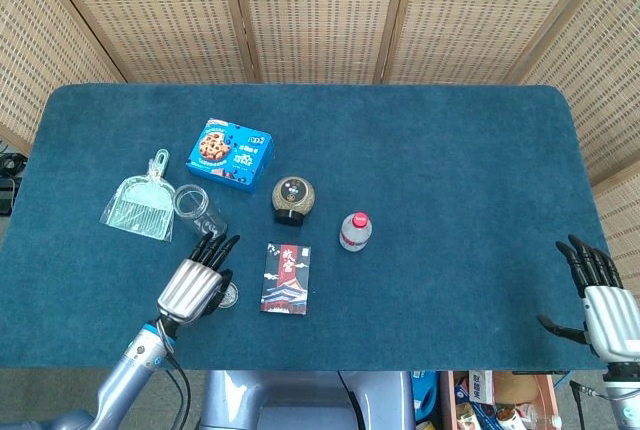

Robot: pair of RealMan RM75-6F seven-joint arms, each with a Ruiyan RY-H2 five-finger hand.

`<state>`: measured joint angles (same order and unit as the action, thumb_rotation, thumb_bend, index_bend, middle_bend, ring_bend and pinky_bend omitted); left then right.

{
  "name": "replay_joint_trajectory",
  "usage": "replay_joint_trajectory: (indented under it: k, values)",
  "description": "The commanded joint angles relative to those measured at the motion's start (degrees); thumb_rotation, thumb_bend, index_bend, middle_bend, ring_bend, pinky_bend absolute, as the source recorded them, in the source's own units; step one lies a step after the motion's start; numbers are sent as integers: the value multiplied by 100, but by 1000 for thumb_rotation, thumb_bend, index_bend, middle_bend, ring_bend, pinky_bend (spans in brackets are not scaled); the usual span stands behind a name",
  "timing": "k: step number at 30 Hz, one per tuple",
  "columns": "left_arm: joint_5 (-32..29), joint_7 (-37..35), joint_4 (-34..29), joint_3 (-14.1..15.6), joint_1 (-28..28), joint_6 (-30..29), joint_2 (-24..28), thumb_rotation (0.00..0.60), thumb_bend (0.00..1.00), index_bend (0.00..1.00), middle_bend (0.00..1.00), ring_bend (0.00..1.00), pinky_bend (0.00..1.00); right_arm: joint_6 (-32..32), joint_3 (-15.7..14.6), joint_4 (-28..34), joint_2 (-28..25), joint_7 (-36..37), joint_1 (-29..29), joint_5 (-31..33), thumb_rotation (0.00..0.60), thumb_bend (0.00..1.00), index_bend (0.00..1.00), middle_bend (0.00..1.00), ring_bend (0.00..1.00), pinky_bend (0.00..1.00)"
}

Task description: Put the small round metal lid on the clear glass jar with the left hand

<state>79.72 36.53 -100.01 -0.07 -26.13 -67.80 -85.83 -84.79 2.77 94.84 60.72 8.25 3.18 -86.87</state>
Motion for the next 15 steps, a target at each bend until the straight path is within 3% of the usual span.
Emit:
replay_joint_trajectory:
  k: [1,15]
  values:
    - [95,-126,-256,-87,23,-149,172,600,413,618,0,0,0,-15,-1,6,-11,11,-10,-6,600,49,37,0,0,0]
    - [16,-343,-1279,-627,-50,-409,1058,600,414,621,0,0,0,-77,-23,63,-51,-27,-46,-63,600,48,37,0,0,0]
